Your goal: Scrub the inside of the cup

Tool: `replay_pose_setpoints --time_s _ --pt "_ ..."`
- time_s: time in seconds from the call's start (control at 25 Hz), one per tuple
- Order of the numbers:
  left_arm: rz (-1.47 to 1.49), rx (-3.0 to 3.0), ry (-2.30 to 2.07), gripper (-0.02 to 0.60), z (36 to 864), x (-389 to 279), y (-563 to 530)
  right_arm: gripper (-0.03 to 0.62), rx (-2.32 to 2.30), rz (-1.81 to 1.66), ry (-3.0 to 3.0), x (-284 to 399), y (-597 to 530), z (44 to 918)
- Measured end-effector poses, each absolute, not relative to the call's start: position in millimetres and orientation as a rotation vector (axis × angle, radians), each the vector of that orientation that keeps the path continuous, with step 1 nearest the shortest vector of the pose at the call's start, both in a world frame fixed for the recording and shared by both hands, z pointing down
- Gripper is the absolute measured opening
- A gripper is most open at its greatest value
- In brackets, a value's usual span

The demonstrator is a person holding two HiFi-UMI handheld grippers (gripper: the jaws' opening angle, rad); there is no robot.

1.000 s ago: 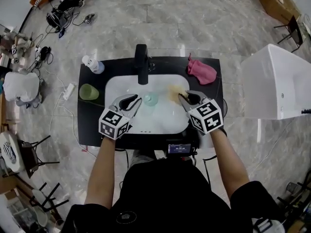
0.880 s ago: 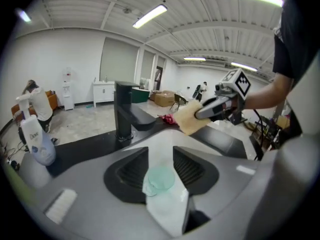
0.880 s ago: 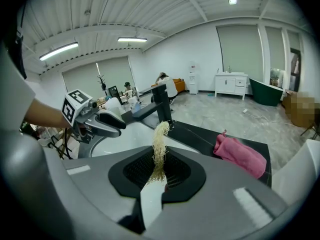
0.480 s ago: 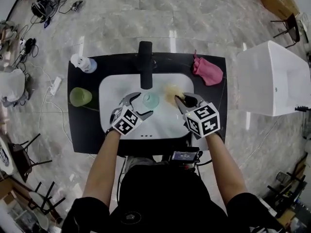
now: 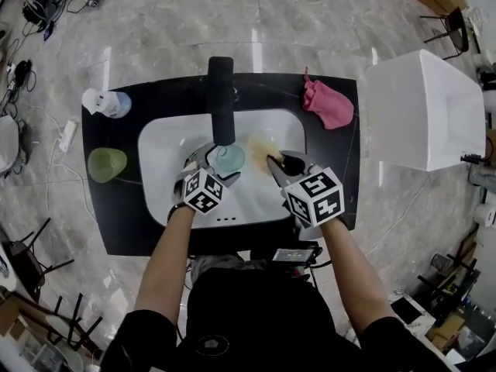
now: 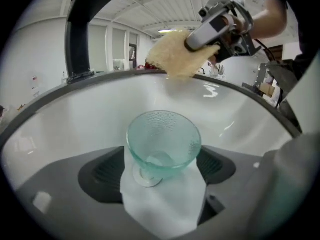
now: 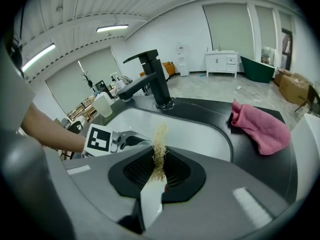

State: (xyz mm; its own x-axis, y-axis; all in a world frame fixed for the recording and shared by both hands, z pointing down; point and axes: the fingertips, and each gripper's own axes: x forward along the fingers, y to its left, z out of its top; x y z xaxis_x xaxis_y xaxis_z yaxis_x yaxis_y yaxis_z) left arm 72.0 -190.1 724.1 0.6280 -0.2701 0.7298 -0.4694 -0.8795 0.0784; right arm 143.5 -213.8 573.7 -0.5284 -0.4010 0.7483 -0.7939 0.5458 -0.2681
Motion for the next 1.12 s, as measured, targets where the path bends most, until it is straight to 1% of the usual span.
replay_pose_setpoints --time_s 0.32,0.36,0.4,0.44,0.76,1.12 --pt "1.035 2.6 -0.578 0.425 736 83 -194 0.044 0.919 0.816 -2.126 136 -205 580" --pt "1.039 2.599 -0.57 0.406 737 82 -193 0.044 0.914 0.816 -2.125 135 -204 581" --pt "1.044 2.599 -0.564 0.375 739 81 -193 0.044 0.91 0.816 -2.123 134 -203 581" --pt "1.047 2.599 -0.56 0.36 740 80 -192 0.044 0.906 0.816 -2.122 133 -202 582" --pt "1.079 2.612 -0.506 0.359 730 79 -183 0.044 0.875 0.783 -2.136 125 -198 581" --pt "1.081 2.647 -0.506 0.359 685 81 -172 0.044 0.76 0.684 -2.183 109 -192 566"
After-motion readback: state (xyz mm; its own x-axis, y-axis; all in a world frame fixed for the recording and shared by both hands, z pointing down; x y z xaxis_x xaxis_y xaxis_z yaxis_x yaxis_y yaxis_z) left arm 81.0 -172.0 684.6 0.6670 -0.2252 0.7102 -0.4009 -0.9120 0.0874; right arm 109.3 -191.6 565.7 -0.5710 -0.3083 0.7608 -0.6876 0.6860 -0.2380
